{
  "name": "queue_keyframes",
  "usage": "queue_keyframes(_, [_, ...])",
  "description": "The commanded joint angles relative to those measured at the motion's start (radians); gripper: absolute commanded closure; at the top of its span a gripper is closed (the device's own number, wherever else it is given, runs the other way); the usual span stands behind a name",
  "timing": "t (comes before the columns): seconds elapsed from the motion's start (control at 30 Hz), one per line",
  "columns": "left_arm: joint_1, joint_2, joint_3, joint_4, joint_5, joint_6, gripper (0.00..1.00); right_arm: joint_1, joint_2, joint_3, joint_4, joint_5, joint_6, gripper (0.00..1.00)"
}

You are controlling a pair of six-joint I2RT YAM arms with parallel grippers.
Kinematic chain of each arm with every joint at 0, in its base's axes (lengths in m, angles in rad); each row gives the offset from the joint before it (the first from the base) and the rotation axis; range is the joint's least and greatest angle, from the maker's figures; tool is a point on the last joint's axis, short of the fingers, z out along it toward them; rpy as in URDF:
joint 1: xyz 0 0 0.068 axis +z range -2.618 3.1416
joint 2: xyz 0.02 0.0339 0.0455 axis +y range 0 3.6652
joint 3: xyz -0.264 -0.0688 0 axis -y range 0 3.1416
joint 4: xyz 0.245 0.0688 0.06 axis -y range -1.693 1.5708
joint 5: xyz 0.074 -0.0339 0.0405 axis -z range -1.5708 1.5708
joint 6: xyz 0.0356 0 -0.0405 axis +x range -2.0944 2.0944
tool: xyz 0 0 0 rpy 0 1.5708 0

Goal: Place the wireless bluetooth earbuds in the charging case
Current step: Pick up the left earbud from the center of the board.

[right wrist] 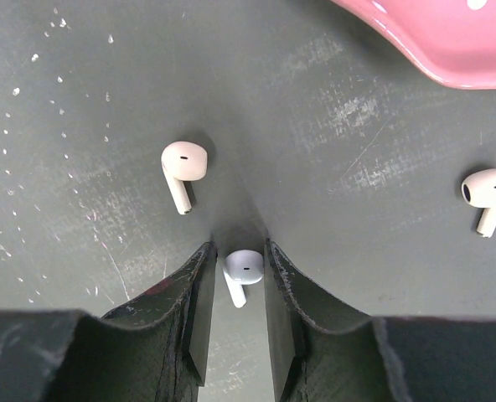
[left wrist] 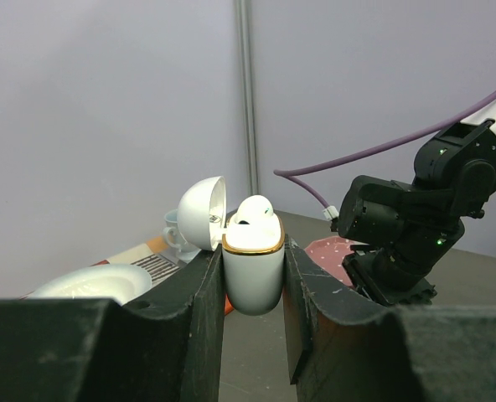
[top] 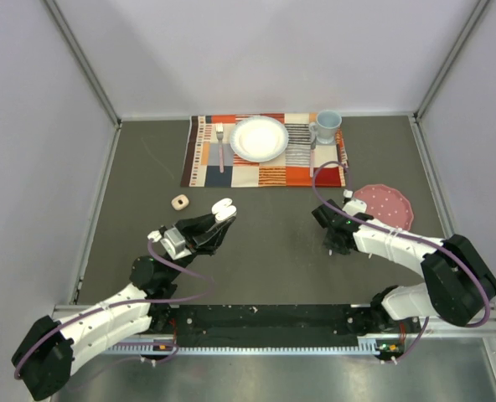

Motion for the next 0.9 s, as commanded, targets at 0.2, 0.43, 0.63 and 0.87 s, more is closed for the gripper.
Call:
queue_keyframes(0.2, [0.000,-0.017,-0.001,0.033,-0.012,0.002,1.00,-0.007,-0.019,-0.019,0.034,-0.005,0.046,0.73])
queue_keyframes(0.43, [0.000,-0.014,-0.003,0.033,-0.012,0.000,1.00,-0.007,-0.022,-0.021,0.033,-0.009,0.044,0.74])
queue_keyframes(0.63, [0.002,-0.017,-0.003,0.033,-0.015,0.000,1.00,-0.007,-0.025,-0.016,0.034,-0.020,0.018,0.66])
queue_keyframes(0.87, [0.000,-0.019,-0.004,0.036,-0.011,-0.002,1.00,-0.007,-0.025,-0.010,0.052,-0.046,-0.031,0.60])
